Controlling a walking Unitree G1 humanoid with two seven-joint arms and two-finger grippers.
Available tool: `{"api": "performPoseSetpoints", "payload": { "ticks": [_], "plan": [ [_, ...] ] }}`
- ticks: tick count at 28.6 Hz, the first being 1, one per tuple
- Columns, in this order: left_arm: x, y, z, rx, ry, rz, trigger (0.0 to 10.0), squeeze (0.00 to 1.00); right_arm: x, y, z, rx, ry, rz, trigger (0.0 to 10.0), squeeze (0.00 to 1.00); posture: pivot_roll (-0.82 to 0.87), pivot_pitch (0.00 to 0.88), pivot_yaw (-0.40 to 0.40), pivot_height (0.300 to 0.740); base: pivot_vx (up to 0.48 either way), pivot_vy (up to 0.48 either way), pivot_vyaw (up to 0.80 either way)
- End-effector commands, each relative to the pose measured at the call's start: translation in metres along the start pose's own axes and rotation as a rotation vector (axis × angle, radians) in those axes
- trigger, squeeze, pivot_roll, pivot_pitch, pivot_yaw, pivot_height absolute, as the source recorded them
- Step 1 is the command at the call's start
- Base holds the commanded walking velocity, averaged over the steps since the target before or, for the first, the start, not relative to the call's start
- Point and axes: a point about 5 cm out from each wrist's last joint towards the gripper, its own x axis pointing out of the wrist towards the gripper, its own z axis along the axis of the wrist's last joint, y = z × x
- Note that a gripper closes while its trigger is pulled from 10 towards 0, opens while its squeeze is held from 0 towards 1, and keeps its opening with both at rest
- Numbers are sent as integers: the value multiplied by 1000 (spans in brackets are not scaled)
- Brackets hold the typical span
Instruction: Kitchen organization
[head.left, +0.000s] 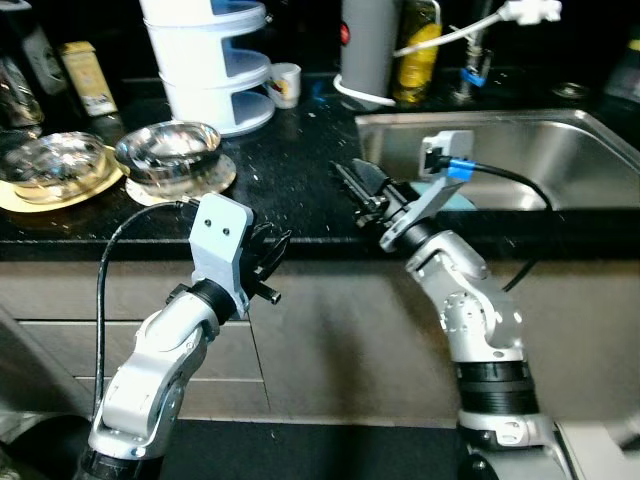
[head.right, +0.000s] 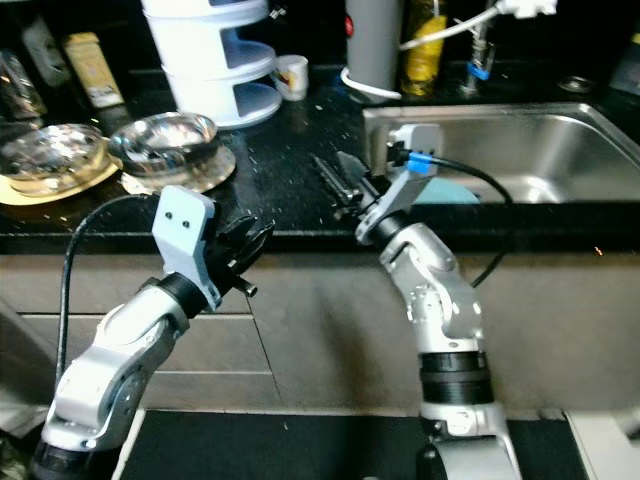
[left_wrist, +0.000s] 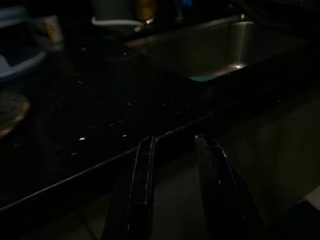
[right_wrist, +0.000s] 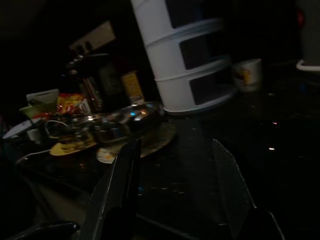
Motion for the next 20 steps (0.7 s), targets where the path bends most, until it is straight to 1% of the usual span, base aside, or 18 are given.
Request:
{"api": "performPoseSetpoints", "payload": {
  "ticks": [1, 5, 10, 15, 20],
  "plan": [
    [-2, 8, 3, 5, -21, 35, 10000, 0, 3, 2, 4, -12, -12, 12, 10000, 0, 44, 0, 9, 740, 0, 0, 800],
    [-2, 9, 3, -2, -27, 45, 10000, 0, 3, 2, 5, -20, -14, 12, 10000, 0, 44, 0, 9, 740, 0, 0, 800],
    [-4, 16, 3, 12, -33, 98, 10000, 0, 2, 2, 4, -35, -6, 14, 10000, 0, 43, 0, 9, 740, 0, 0, 800],
    [-4, 17, 2, 5, -35, 110, 10000, 0, 2, 2, 5, -38, -4, 15, 10000, 0, 45, 0, 7, 740, 0, 0, 800],
    [-5, 20, 3, 15, -41, 128, 10000, 0, 2, 2, 6, -33, -15, 18, 10000, 0, 45, 0, 5, 740, 0, 0, 800]
  ]
}}
